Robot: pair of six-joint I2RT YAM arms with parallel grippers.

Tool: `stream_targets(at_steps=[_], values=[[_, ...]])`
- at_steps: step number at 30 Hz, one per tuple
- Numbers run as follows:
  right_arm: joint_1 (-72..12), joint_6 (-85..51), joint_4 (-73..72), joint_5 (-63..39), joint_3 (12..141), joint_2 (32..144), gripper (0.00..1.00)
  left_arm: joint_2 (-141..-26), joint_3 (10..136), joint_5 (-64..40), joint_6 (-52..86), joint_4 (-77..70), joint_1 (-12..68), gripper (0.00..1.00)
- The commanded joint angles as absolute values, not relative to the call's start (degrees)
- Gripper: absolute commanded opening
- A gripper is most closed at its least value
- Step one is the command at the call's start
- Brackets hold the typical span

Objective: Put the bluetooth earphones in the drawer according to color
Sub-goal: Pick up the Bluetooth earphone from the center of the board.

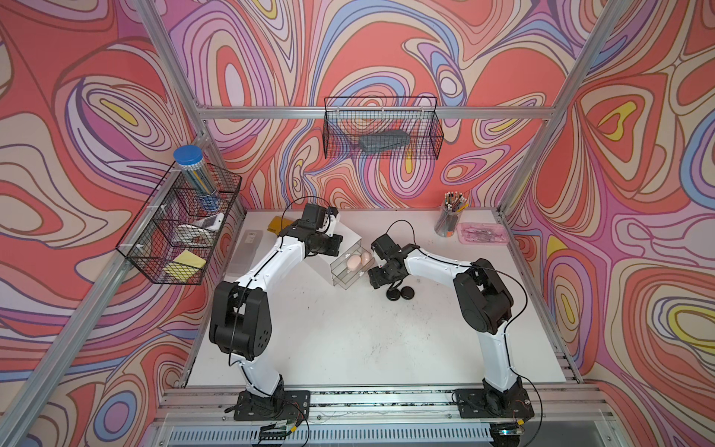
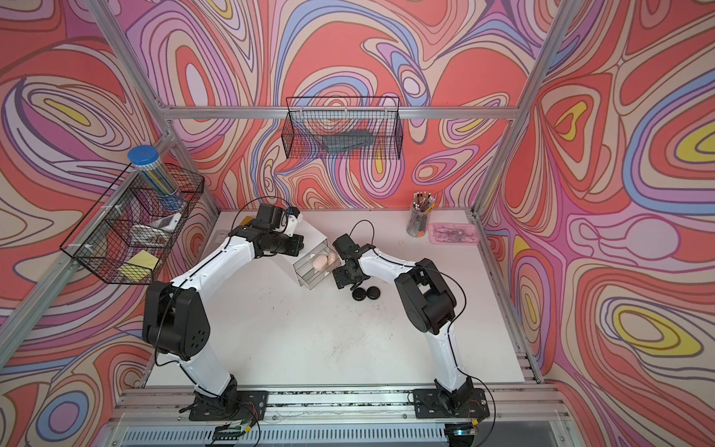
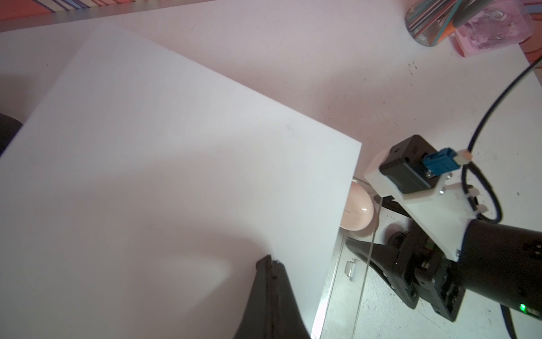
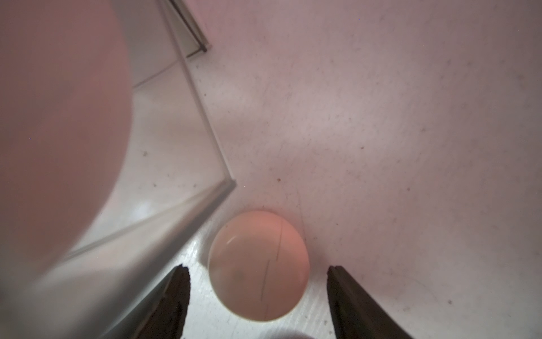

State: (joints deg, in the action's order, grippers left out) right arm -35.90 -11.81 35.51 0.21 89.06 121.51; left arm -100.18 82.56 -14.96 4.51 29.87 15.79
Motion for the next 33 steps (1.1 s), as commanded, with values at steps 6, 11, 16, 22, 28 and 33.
stream_targets(at_steps=[6,11,16,22,28,33], values=[[-35.7,-13.0,35.1,0.2,86.0,120.5,0.62,-104.3,80.6,-14.6,4.5,39.0,16.7,0.00],[-35.7,-13.6,34.5,1.1,85.4,119.7,0.49,-104.2,80.6,-14.5,4.5,39.0,16.8,0.00],[-35.7,-14.1,33.8,3.0,83.9,117.2,0.45,-104.2,80.6,-14.6,4.5,39.1,16.8,0.00],[-35.7,-14.7,33.6,5.8,81.8,112.0,0.43,-104.2,80.6,-14.7,4.5,39.1,16.8,0.00],[-35.8,-13.6,34.7,5.3,83.9,106.4,0.45,-104.2,80.7,-14.7,4.7,39.1,16.7,0.00],[-36.1,-13.4,34.9,2.1,87.2,104.5,0.46,-104.0,80.7,-13.8,4.7,39.1,16.8,0.00]])
